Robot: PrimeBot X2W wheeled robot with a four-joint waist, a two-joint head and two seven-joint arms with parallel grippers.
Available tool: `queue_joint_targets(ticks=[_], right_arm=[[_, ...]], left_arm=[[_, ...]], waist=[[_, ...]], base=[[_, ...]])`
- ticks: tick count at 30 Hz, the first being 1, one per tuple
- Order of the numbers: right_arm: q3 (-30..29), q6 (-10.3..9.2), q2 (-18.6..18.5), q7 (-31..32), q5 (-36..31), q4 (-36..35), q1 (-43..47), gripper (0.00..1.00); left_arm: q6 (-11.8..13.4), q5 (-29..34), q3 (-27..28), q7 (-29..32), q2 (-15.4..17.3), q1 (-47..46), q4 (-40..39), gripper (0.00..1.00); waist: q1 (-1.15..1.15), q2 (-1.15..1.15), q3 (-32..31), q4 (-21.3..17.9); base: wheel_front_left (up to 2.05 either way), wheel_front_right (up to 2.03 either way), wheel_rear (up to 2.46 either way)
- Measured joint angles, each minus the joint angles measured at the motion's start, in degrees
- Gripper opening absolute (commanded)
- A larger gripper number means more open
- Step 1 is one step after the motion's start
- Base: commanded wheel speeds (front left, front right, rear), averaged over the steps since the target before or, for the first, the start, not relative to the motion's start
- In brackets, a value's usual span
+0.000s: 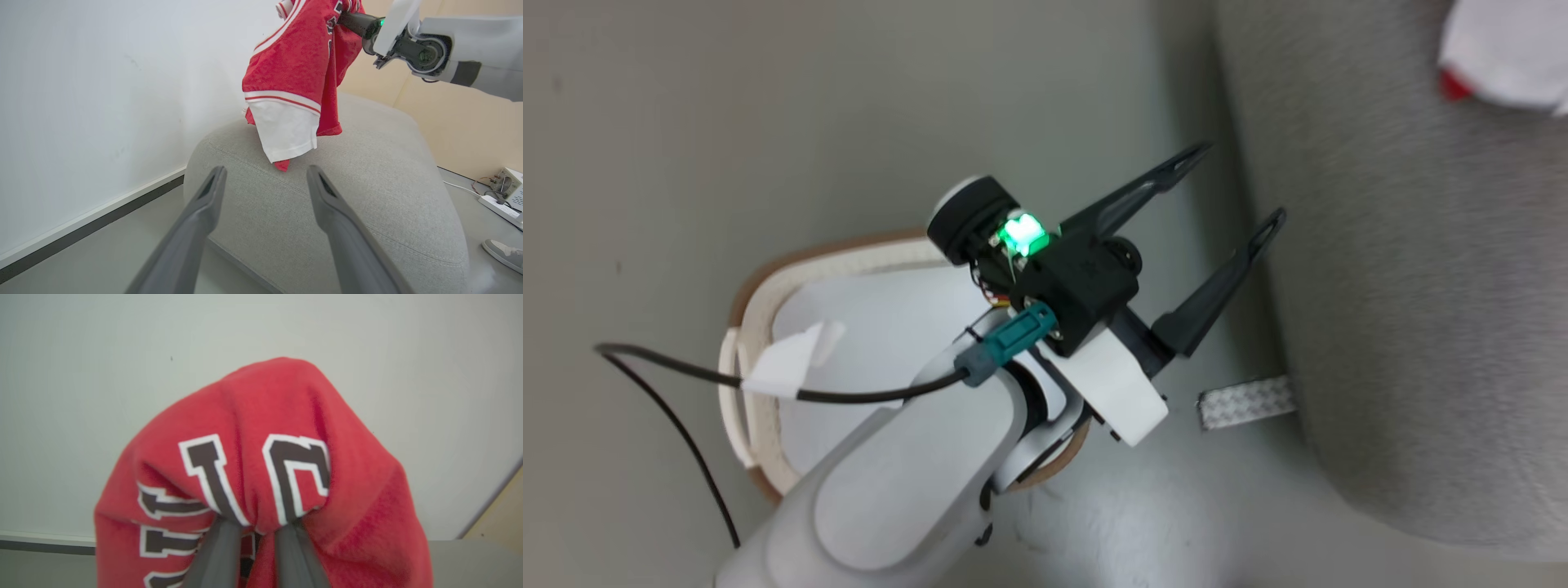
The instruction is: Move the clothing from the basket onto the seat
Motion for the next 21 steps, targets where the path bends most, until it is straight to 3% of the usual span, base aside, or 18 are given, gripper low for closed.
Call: queue_joint_targets(ticks=[6, 13, 15, 16, 17, 21], right_arm=[[-8.2, 0.01, -1.9, 0.9, 0.0, 13.7, -5.2, 0.00], [-17.0, 0.01, 2.8, -2.0, -1.2, 29.3, -4.8, 0.00], [-19.5, 0.01, 3.5, -2.2, -2.1, 32.6, -4.4, 0.26], [-20.3, 0.01, 3.8, -2.4, -3.4, 33.5, -4.1, 0.91], [-21.2, 0.01, 4.2, -2.4, -4.3, 33.5, -3.9, 1.00], [-24.1, 0.01, 6.3, -2.4, -8.1, 32.1, -1.5, 1.00]], left_arm=[[0.3, 1.1, 0.5, -1.7, 0.0, -2.0, -0.1, 1.00], [1.1, 1.9, 0.5, -3.2, 1.8, -1.2, 1.4, 1.00], [1.1, 1.9, 0.5, -3.5, 2.7, -0.5, 2.6, 1.00], [1.1, 1.9, 0.7, -3.6, 3.2, -0.2, 3.0, 1.00], [1.4, 1.9, 1.0, -3.9, 3.7, 0.1, 3.5, 1.00], [2.0, 1.1, 2.0, -5.0, 4.7, 2.2, 5.6, 1.00]], waist=[[0.00, 0.00, 6.5, 3.2], [0.00, 0.00, 9.0, 5.6], [0.00, 0.00, 8.4, 5.4], [-0.01, 0.00, 8.0, 5.2], [0.00, 0.00, 7.6, 5.0], [-0.01, 0.00, 5.1, 4.3]], base=[[0.00, 0.00, 0.00], [0.00, 0.00, 0.00], [0.00, 0.00, 0.00], [0.00, 0.00, 0.00], [0.00, 0.00, 0.00], [0.00, 0.00, 0.00]])
